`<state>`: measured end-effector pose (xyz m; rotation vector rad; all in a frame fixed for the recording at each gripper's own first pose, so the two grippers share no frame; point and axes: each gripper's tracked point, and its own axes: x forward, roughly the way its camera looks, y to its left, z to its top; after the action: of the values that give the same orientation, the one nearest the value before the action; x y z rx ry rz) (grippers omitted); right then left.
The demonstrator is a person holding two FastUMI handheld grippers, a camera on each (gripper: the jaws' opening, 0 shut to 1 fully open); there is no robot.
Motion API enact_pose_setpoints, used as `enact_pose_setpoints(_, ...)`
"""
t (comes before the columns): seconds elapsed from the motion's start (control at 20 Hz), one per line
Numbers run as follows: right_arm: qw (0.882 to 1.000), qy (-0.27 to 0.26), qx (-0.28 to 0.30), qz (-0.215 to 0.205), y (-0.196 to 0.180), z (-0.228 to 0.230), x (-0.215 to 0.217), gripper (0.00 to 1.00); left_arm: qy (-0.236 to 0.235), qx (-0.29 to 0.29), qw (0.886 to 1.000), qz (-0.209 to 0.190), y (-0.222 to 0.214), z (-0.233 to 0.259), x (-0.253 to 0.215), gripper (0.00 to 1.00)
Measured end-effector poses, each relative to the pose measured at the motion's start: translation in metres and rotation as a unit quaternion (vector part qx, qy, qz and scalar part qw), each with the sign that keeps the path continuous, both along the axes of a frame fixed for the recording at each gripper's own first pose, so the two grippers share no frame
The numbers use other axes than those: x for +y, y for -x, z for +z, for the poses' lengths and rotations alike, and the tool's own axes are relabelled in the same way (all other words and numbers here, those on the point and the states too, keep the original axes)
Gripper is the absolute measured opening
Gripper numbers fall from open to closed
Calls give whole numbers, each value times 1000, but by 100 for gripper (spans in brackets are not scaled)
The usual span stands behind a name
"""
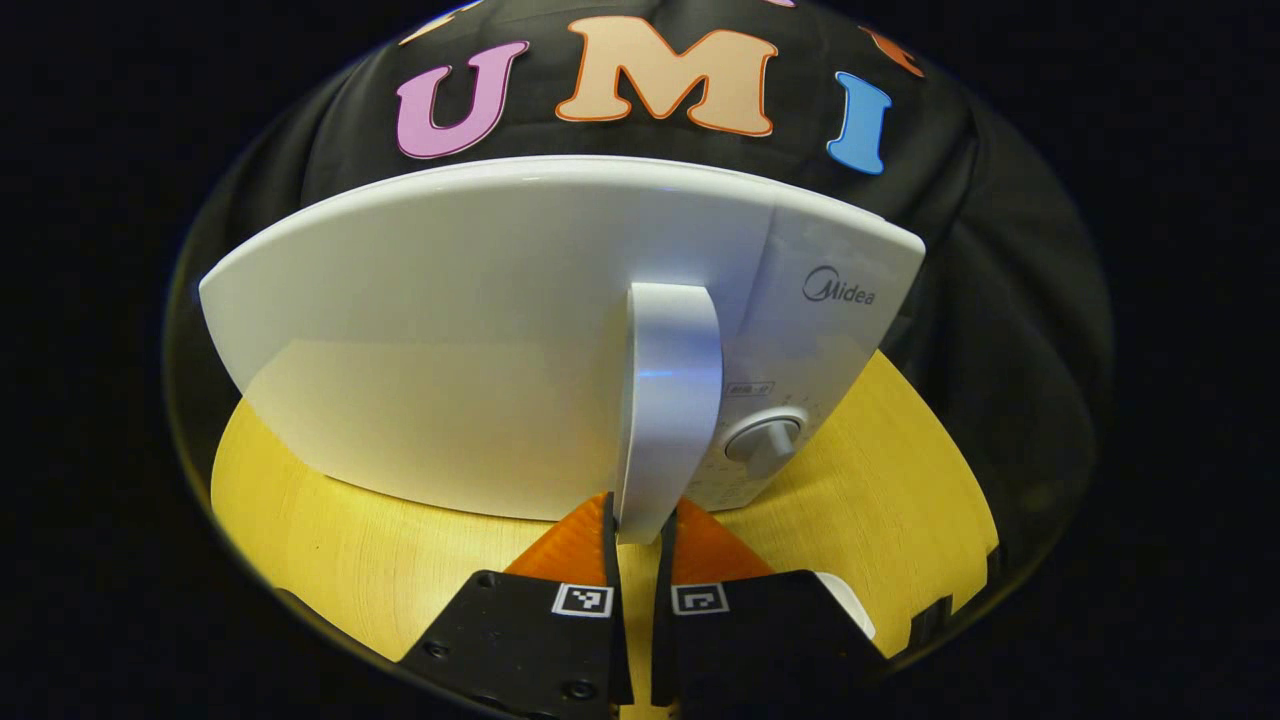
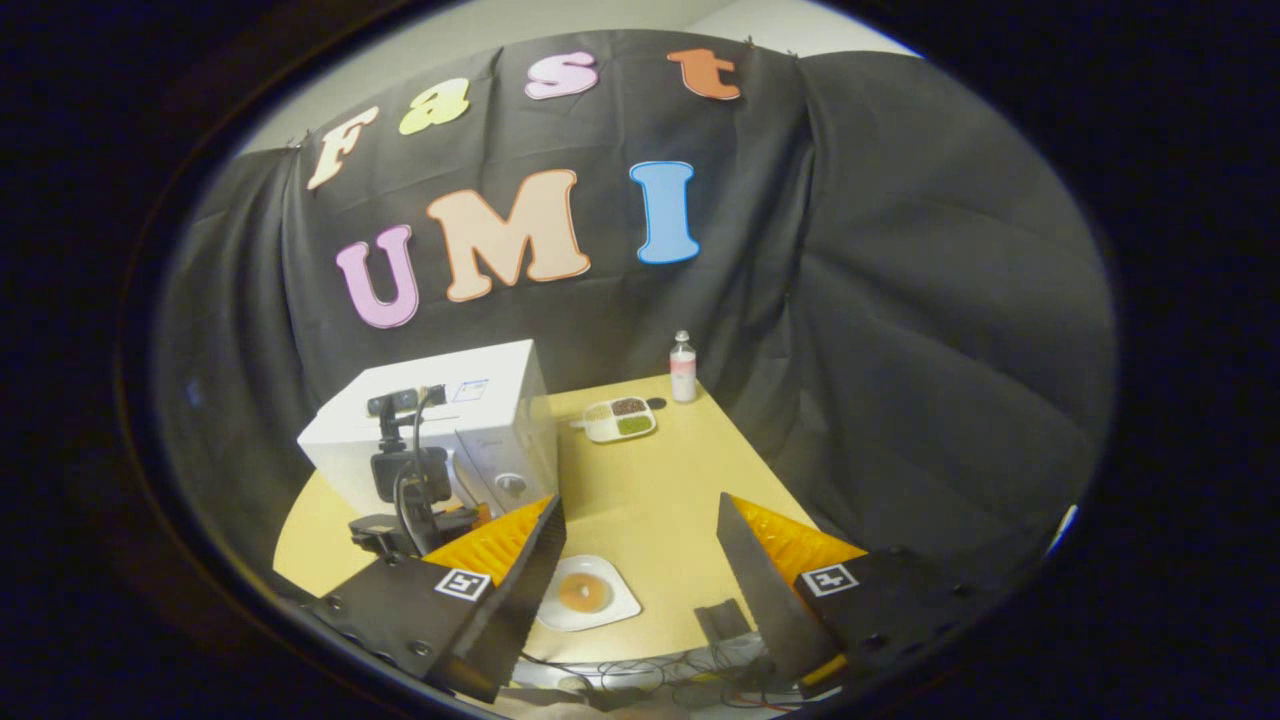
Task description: Open the microwave oven with the left hand, put the food in, and close the microwave oven.
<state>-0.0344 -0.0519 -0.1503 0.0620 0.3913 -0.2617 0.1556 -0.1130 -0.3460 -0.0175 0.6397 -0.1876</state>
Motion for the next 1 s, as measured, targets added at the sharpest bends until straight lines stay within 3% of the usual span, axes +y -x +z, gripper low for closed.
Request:
enact_pose_setpoints(0.15,1000,-1,9,4,-2,-5,-2,92,6,2,1000,1,3,1,0,7)
enact_pose_setpoints(0.3,1000,-1,15,8,-11,-11,-6,96,-1,-9,1000,-9,41,1,11,7)
enact_pose_setpoints(0.35,1000,-6,17,12,-14,-12,-6,92,-4,-4,1000,-15,56,0,16,7)
enact_pose_setpoints(0.55,999,-1,29,41,-26,-25,0,92,0,10,1000,-25,99,-1,35,8)
enact_pose_setpoints(0.6,998,4,32,48,-26,-28,2,97,-6,10,1000,-27,106,-2,38,10)
enact_pose_setpoints(0.65,998,4,35,56,-28,-31,7,92,-12,12,1000,-24,112,-3,44,11)
enact_pose_setpoints(1.0,993,-8,70,97,-26,-66,34,92,-13,30,999,3,155,-4,79,15)
